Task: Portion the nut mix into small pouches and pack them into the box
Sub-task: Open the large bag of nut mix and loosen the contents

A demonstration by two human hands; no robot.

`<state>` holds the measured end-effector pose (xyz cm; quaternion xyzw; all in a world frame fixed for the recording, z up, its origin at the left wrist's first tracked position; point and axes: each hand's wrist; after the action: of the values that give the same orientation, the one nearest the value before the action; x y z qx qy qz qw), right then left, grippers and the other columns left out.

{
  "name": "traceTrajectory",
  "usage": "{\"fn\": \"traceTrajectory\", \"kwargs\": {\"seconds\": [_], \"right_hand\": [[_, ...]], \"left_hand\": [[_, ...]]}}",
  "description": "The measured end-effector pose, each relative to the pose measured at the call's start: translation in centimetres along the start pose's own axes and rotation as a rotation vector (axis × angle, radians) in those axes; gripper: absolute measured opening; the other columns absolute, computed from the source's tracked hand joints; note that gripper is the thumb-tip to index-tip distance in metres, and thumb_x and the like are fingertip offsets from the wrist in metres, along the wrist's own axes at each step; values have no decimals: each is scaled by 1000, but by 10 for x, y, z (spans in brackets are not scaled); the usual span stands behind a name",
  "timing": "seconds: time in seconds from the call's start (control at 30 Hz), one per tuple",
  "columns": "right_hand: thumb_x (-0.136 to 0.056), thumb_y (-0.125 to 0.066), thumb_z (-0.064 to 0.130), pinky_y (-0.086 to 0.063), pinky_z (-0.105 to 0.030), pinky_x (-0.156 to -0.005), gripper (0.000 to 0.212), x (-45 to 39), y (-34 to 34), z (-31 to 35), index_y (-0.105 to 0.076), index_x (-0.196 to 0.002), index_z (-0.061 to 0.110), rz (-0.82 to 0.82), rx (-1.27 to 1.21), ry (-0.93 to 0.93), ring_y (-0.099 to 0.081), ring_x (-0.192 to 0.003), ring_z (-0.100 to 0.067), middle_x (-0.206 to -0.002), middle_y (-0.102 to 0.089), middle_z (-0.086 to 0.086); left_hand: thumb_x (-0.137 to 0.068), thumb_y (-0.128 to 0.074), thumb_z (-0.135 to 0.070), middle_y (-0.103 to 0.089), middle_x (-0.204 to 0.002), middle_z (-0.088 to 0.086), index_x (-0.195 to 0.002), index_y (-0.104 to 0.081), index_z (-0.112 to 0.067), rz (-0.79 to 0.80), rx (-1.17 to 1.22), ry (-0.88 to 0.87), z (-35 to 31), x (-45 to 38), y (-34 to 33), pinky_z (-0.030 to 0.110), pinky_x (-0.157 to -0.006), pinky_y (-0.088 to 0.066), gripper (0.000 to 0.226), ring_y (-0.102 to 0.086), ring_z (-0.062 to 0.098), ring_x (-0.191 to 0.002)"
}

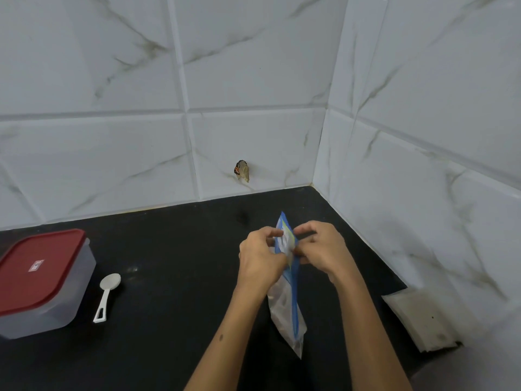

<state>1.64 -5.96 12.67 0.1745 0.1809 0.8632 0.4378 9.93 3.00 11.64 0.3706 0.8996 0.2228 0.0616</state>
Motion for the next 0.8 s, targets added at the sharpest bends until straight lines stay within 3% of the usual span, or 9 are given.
{"fn": "traceTrajectory", "kwargs": {"seconds": [0.1, 0.2, 0.3, 0.33, 0.4, 0.5, 0.67, 0.8], "right_hand": [[-80, -62, -5, -58, -35, -70, 22, 3, 3, -5, -56, -86, 16, -226, 138, 79, -66, -78, -16, -86, -66, -7], [-85, -57, -1, -46, -22, -59, 24, 7, 5, -7, -58, -75, 21, -277, 300, 138, -63, -76, -14, -80, -65, -2], [-89, -55, 5, -42, -19, -57, 21, 12, 5, -2, -67, -92, 23, -134, 265, 84, -59, -80, -11, -96, -67, -2], [-88, -57, 8, -45, -20, -61, 22, 15, 5, 0, -67, -101, 23, -63, 252, 60, -58, -84, -11, -104, -65, -2], [-85, -65, 11, -51, -26, -71, 38, 20, 5, 4, -60, -120, 24, 65, 256, 9, -56, -95, -14, -119, -58, -4], [-82, -65, 1, -56, -31, -77, 60, 27, 7, 6, -48, -134, 25, 112, 285, -56, -56, -105, -19, -131, -50, -6], [-86, -61, 4, -47, -23, -76, 52, 32, 19, -2, -49, -134, 22, -76, 382, 16, -57, -112, -20, -130, -55, -6], [-76, -72, 3, -47, -25, -78, 67, 37, 16, 3, -46, -135, 22, 33, 336, 22, -54, -114, -18, -127, -55, -4]], "left_hand": [[-84, -53, 4, -65, -110, 3, -106, -72, -16, -87, -75, -6, 3, 3, 7, 30, -79, -58, 35, -65, 17, -95], [-90, -54, -3, -65, -112, 2, -117, -66, -14, -88, -85, -14, 2, 8, 10, 32, -84, -57, 31, -66, 20, -98], [-84, -66, -9, -53, -81, -16, -90, -60, -34, 4, -70, -23, -4, 15, 11, 31, -78, -56, 26, -64, 15, -89], [-81, -68, -8, -52, -81, -16, -92, -60, -34, 35, -72, -37, -4, 17, 11, 32, -78, -56, 30, -64, 15, -89], [-81, -66, -4, -62, -104, -6, -124, -58, -28, 77, -93, -54, -2, 19, 10, 34, -83, -57, 50, -64, 19, -100], [-87, -59, -1, -56, -132, 5, -132, -56, -22, 89, -179, -38, -1, 22, 12, 34, -88, -56, 50, -61, 20, -112], [-90, -55, -3, -55, -134, 6, -135, -52, -18, -18, -256, -47, 2, 28, 24, 33, -90, -55, 48, -60, 22, -111], [-82, -72, -20, -52, -125, 3, -134, -48, -16, 116, -302, -16, -3, 33, 26, 30, -90, -46, 57, -54, 21, -115]]}}
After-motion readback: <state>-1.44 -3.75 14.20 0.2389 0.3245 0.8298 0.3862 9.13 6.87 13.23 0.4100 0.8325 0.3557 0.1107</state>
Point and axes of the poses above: each hand's wrist, its own x-axis away from the middle knuckle, its own y-axis out of the back of the hand, z = x × y
